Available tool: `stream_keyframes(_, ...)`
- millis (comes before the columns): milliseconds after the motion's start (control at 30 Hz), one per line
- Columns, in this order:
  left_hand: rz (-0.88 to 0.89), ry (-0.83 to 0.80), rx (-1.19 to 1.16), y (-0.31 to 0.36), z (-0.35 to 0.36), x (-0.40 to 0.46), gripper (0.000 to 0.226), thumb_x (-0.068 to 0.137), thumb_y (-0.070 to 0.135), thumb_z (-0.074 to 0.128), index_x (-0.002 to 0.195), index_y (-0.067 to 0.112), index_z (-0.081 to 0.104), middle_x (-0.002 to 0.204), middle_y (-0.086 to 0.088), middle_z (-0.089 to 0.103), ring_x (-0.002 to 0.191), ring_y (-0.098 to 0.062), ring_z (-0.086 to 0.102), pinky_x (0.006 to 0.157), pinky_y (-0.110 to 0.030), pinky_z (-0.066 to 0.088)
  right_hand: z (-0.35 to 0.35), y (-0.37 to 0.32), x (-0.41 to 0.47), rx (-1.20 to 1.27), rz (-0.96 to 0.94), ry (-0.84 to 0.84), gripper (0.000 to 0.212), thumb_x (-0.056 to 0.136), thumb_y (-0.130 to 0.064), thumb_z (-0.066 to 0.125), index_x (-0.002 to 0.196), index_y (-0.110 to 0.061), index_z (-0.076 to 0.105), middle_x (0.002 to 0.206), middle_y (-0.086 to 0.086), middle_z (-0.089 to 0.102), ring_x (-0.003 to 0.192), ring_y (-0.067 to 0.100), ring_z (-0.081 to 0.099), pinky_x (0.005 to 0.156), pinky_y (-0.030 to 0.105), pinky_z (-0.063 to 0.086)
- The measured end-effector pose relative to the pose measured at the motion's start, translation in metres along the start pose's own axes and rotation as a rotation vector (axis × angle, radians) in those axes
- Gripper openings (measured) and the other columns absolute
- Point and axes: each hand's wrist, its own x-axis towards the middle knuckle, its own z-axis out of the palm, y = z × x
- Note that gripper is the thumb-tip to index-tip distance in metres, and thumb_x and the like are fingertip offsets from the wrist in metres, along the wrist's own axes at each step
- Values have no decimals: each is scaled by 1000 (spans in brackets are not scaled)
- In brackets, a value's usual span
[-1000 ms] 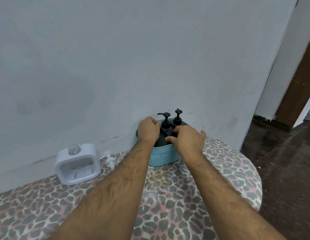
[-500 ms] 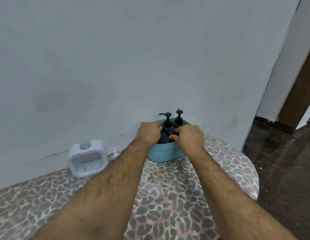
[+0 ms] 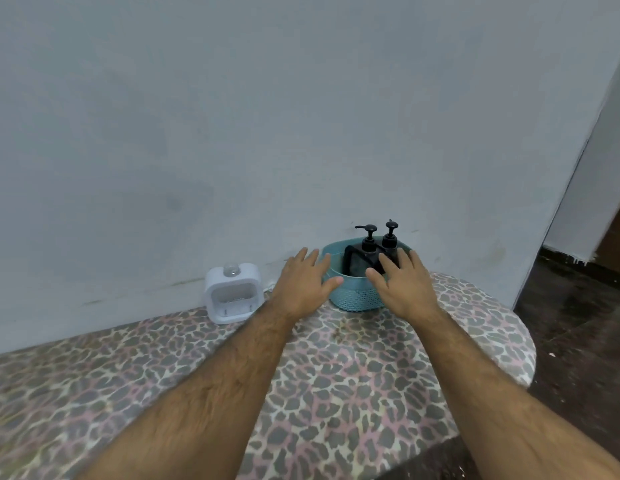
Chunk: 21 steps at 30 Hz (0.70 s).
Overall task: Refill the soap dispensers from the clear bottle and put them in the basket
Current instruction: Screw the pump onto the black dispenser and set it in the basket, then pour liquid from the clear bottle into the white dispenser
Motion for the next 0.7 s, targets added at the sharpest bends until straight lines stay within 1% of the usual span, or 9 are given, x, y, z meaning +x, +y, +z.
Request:
stream_keyframes(167,-22,-1,75,-23,-9,-48,74,98,64,24,157,21,15,166,-8,9,153,-25,1,123,-45,7,-5,-26,-32,20,-105,-62,93,85,-83,9,160,-29,13,168,3,-4,154,22,-13,124,45,-5)
stream_keyframes(233,-39,-3,75,-33,-13,-69,78,96,68,24,158,21,14,166,-7,6,153,-24,-2,123,-45,4,-4,-39,-46,22,-151,-80,113,68,-95,-7,160,-30,9,168,0,-8,153,19,-17,124,44,-8)
stream_keyframes(300,-63,-12,82,-44,-17,-92,83,92,72,22,158,22,13,166,-6,4,153,-23,-3,123,-46,3,-2,-53,-59,20,-187,-100,129,53,-98,-20,160,-31,7,168,0,-10,152,18,-19,124,44,-8)
stream_keyframes(333,-73,-17,84,-49,-18,-102,88,89,77,18,158,21,13,166,-7,4,153,-23,-3,123,-46,3,0,-59,-64,14,-201,-111,133,49,-98,-23,160,-31,6,168,0,-11,152,18,-19,124,45,-8)
stream_keyframes(400,-83,-16,100,-61,-21,-128,109,74,90,0,158,21,12,166,-7,4,153,-24,-3,123,-47,4,2,-75,-79,-3,-237,-138,135,46,-98,-25,160,-31,5,167,0,-13,152,18,-20,124,46,-8)
stream_keyframes(467,-101,-17,126,-72,-23,-154,126,59,94,-17,158,22,13,166,-7,4,153,-24,-1,123,-47,2,6,-91,-95,-19,-274,-156,137,45,-98,-26,160,-30,4,167,0,-13,152,19,-21,124,47,-8)
stream_keyframes(533,-141,-24,137,-81,-25,-178,126,58,93,-18,158,23,11,166,-6,3,153,-24,-2,122,-48,1,12,-108,-111,-27,-306,-168,138,44,-98,-26,160,-30,4,167,1,-13,152,19,-20,123,47,-8)
stream_keyframes(633,-194,-33,129,-93,-28,-215,114,66,90,-4,158,24,7,166,-5,0,153,-24,-5,123,-47,0,21,-133,-135,-11,-351,-191,136,46,-99,-23,160,-31,3,168,2,-11,153,19,-18,123,47,-8)
stream_keyframes(700,-211,-26,135,-101,-30,-237,120,61,94,-10,158,25,6,166,-4,-1,153,-23,-6,123,-48,1,26,-147,-148,-7,-380,-205,135,47,-99,-22,160,-30,2,167,1,-12,153,20,-17,123,47,-8)
